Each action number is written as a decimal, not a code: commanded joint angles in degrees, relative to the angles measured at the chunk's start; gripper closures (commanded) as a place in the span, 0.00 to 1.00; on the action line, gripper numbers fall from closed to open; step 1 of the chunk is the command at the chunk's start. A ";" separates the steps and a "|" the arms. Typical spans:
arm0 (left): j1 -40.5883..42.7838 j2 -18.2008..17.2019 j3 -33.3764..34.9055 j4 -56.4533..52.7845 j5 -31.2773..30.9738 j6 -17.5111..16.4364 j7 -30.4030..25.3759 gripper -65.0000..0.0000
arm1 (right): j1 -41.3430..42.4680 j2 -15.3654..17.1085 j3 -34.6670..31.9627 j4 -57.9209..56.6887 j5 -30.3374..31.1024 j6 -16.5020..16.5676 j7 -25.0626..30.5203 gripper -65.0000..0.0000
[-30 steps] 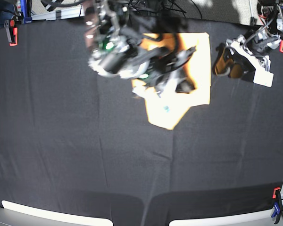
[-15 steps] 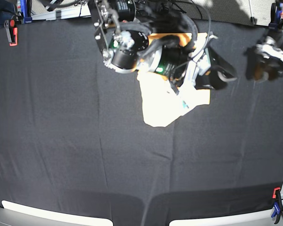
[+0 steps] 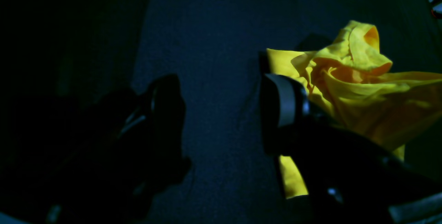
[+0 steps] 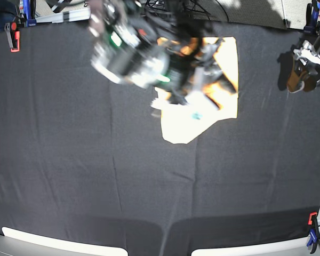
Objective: Layout the t-shirt on the table in an organized manner, then fold the t-shirt properly
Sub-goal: 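Fold the lifted shirt end over the rest with the right gripper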
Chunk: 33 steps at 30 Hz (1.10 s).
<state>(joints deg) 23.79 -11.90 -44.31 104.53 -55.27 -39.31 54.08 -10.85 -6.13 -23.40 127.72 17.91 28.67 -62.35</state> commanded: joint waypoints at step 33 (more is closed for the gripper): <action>0.02 -0.68 -0.33 1.09 -1.40 -0.69 -1.25 0.48 | -0.59 4.85 -3.91 -4.11 2.91 -0.48 4.87 1.00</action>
<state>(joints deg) 23.79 -11.92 -44.31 104.53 -55.29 -39.31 54.13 -11.92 -0.78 -27.38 122.61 19.64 27.68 -59.05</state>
